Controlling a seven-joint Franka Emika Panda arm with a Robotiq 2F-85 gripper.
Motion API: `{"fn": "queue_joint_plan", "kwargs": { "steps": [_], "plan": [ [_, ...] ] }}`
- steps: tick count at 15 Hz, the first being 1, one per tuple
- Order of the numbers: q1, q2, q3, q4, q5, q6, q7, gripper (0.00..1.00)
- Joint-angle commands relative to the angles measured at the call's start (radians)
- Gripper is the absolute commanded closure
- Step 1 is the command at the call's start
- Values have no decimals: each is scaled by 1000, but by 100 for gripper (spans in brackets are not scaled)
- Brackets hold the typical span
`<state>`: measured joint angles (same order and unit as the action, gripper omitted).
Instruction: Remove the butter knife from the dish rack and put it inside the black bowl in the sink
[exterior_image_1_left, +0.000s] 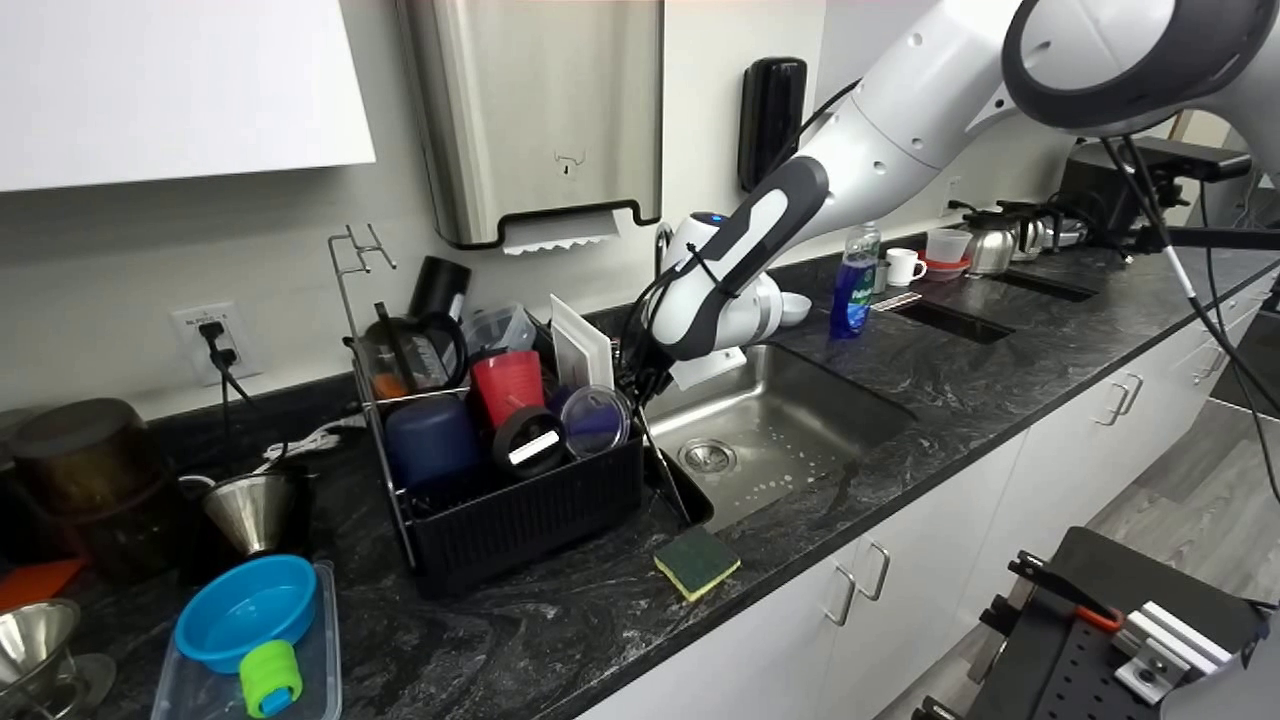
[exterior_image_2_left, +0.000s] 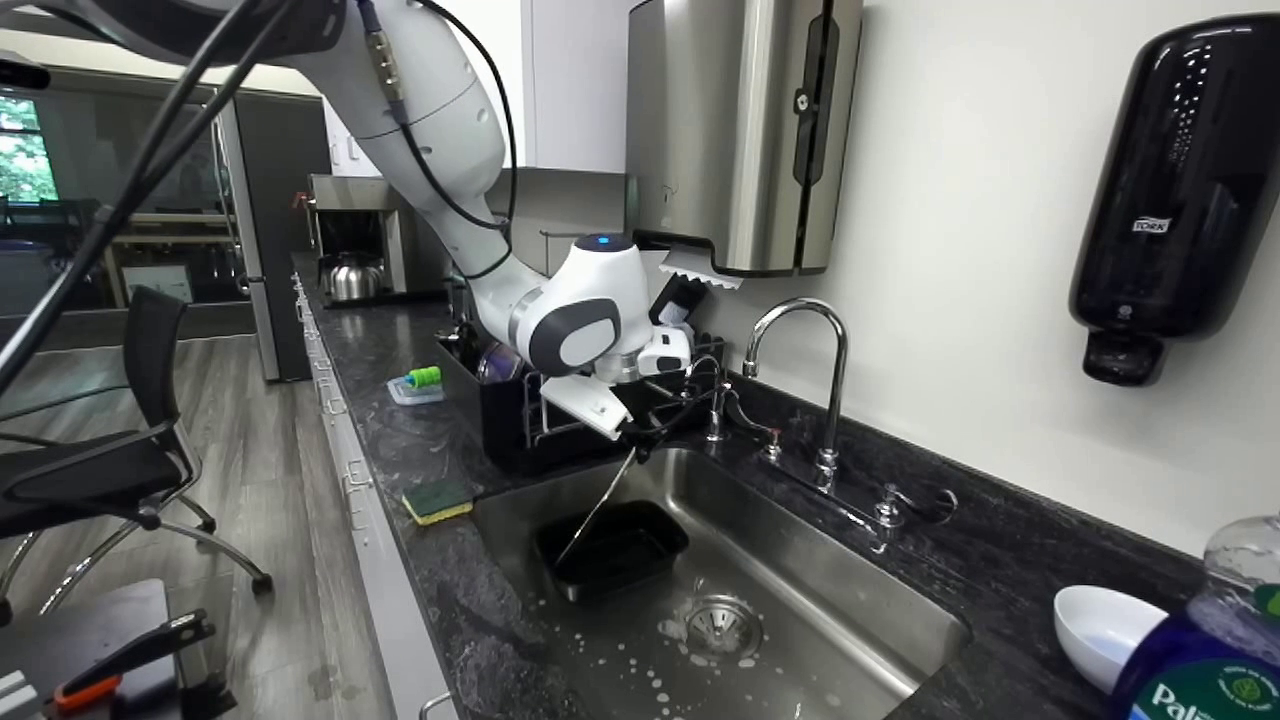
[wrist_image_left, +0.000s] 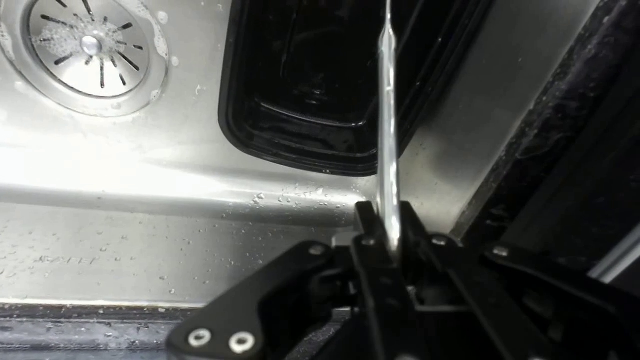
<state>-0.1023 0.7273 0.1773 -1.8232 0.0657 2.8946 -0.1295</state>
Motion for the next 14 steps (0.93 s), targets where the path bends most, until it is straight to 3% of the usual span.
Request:
{"fn": "queue_joint_plan", "kwargs": {
  "steps": [1, 2, 3, 4, 6, 14],
  "plan": [
    [-36, 15, 38, 12, 25, 5, -31, 97],
    [-40, 16, 42, 12, 26, 3, -32, 97],
    [-44, 17, 45, 14, 27, 1, -33, 84],
    [-48, 18, 47, 14, 26, 0, -33, 61],
    [-54, 20, 52, 15, 26, -2, -35, 57],
    [-60, 20, 57, 21, 23, -8, -40, 3]
  ]
}}
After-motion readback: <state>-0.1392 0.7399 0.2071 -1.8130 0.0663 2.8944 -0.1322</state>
